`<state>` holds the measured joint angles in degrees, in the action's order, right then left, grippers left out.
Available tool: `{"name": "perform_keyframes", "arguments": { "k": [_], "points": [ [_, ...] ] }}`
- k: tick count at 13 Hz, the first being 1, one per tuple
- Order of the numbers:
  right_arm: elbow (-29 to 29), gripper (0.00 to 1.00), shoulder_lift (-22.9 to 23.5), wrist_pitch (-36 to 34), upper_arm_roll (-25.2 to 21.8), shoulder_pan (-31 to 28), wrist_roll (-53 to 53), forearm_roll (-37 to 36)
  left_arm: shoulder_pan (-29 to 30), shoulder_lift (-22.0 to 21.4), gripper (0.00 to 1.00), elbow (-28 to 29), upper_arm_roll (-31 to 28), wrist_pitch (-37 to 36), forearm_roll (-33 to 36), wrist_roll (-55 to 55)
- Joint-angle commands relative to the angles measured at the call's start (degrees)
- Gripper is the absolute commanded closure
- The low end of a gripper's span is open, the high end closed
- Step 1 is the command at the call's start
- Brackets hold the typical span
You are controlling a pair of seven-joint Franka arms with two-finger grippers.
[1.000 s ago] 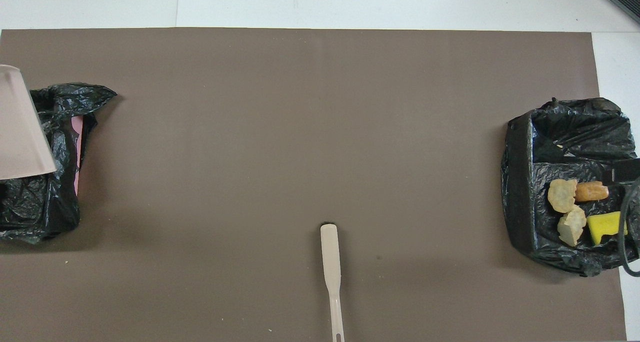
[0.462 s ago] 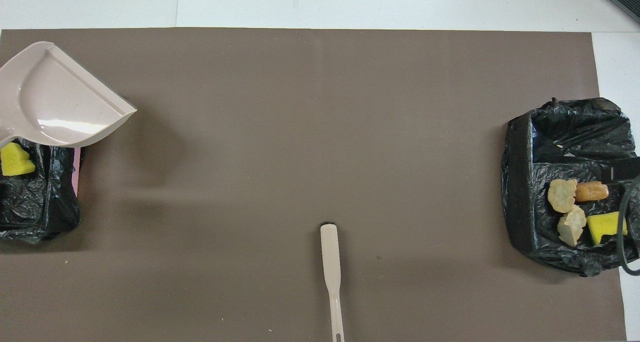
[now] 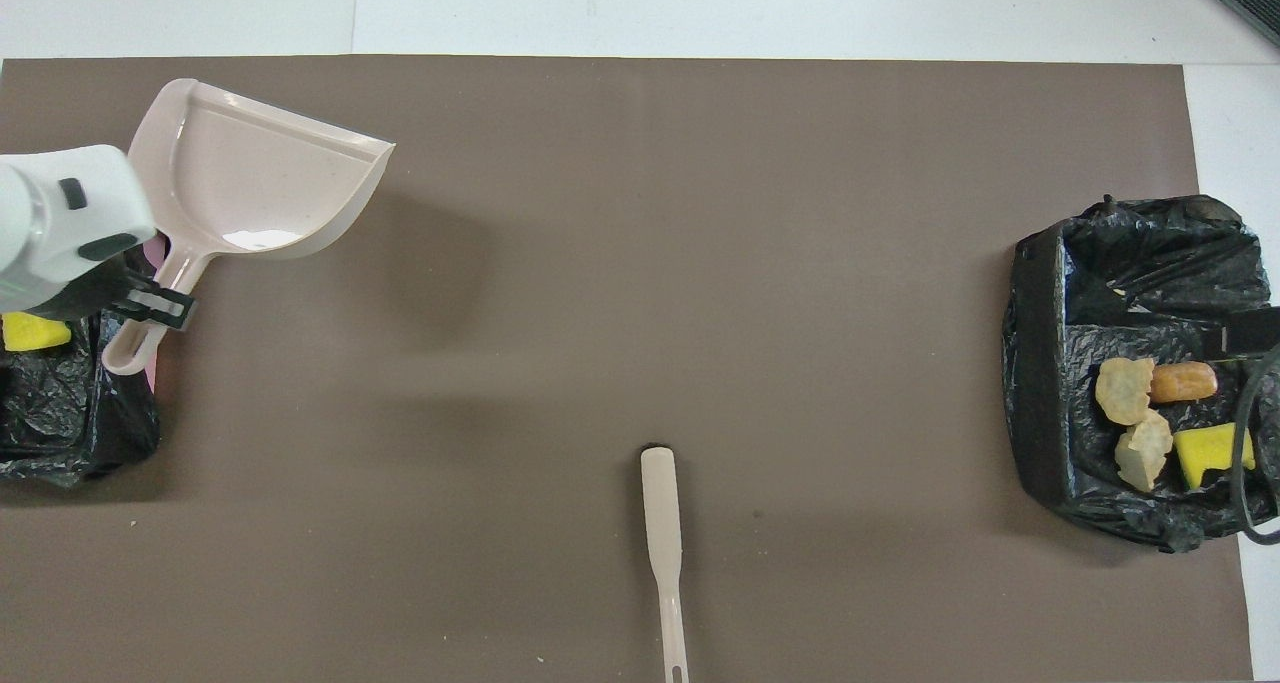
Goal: Sweep and dump trash in bin
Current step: 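Bring the dustpan back and set it on the table center with the left gripper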
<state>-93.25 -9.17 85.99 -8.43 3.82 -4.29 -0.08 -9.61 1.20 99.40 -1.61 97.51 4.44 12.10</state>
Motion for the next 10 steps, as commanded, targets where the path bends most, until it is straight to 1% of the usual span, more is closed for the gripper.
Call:
{"name": "perform_keyframes", "arguments": {
  "k": [1, 2, 3, 6, 8, 9, 10],
  "points": [
    [-1.1, 0.0, -0.4, 3.0, 0.3, -0.2, 1.3, -1.3, -6.1, -2.1, 1.0, 1.3, -1.0, -0.7, -3.6, -11.1],
    [-1.1, 0.0, -0.4, 3.3, 0.3, -0.2, 1.4, -1.4, -8.3, -2.0, 1.0, 1.2, -1.0, -0.5, -5.2, -15.5],
    [-1.0, 0.0, -0.2, 3.6, 0.3, -0.2, 1.4, -1.9, -11.3, -1.7, 1.0, 1.2, -1.0, 0.0, -5.3, -19.2],
    [-0.8, 0.0, -0.2, 2.6, 0.3, -0.2, 1.4, -2.1, -17.8, 0.0, 1.0, 1.1, -1.0, 3.0, -6.8, -26.6],
    [-0.9, 0.0, -0.5, 1.3, 0.3, -0.2, 1.0, -1.6, -21.0, 2.2, 1.0, 0.2, -1.0, 6.4, -8.7, -31.2],
    [-1.0, 0.0, -0.8, 0.5, 0.3, -0.2, 0.9, -1.6, -22.4, 3.5, 1.0, -1.3, -1.0, 7.5, -8.9, -33.0],
    [-1.3, 0.0, -1.2, -0.9, 0.3, -0.2, 0.7, -1.6, -23.9, 5.9, 1.0, -3.3, -1.0, 8.0, -8.9, -34.3]
  ]
}}
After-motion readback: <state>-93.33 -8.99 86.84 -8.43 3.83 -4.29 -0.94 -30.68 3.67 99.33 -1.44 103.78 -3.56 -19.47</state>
